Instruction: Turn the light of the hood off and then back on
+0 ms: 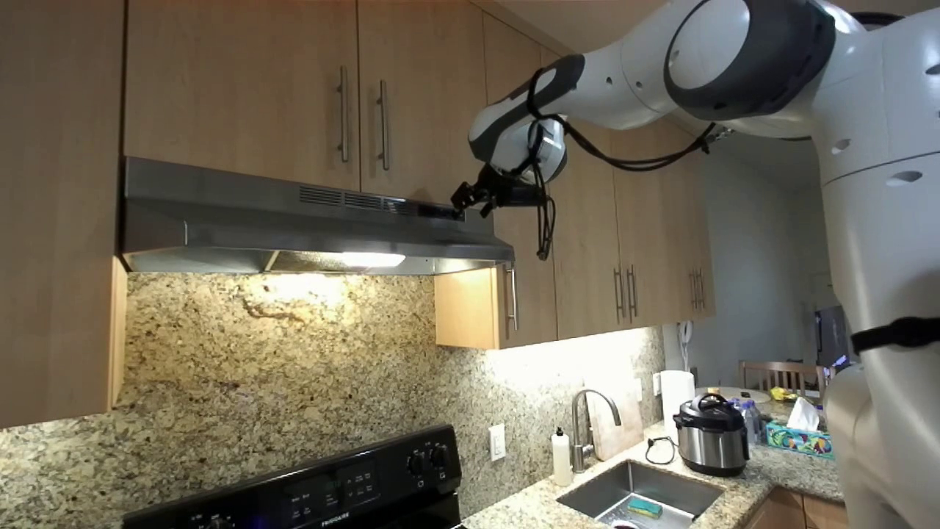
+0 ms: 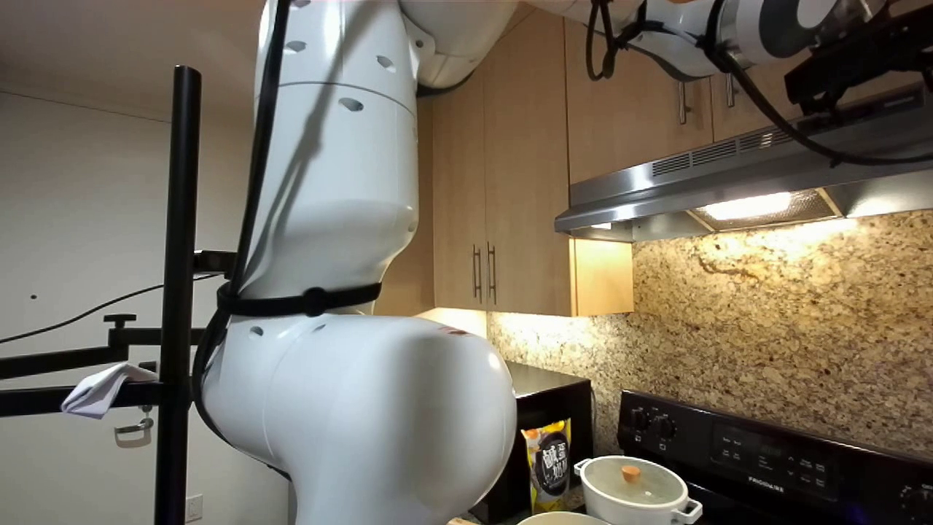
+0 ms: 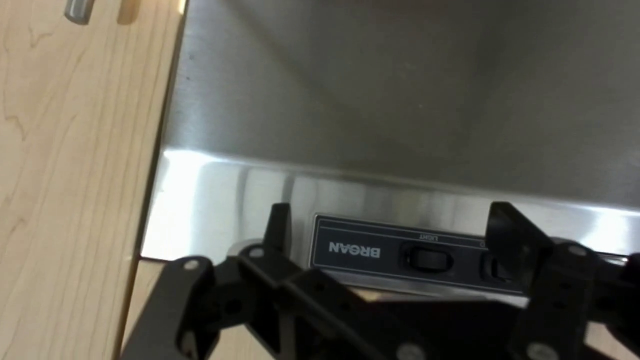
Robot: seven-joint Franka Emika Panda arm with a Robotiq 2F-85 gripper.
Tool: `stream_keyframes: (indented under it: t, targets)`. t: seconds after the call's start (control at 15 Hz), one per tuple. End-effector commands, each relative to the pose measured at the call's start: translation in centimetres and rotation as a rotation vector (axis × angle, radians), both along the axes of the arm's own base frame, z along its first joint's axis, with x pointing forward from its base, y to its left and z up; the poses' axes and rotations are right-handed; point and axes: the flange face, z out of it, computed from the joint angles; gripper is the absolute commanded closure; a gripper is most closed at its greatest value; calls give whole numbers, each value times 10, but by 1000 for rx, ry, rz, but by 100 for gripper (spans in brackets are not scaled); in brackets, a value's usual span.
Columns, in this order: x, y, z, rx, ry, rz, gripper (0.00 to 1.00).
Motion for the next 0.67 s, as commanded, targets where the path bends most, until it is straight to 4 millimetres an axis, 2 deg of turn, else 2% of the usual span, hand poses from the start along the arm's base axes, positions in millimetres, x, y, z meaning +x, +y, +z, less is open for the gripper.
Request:
stream_keyframes:
  t: [0.0,0.6]
  targets:
    - [9,-3,6,-25,-3,26,0]
    - [22,-12,5,-33,1,-1,0]
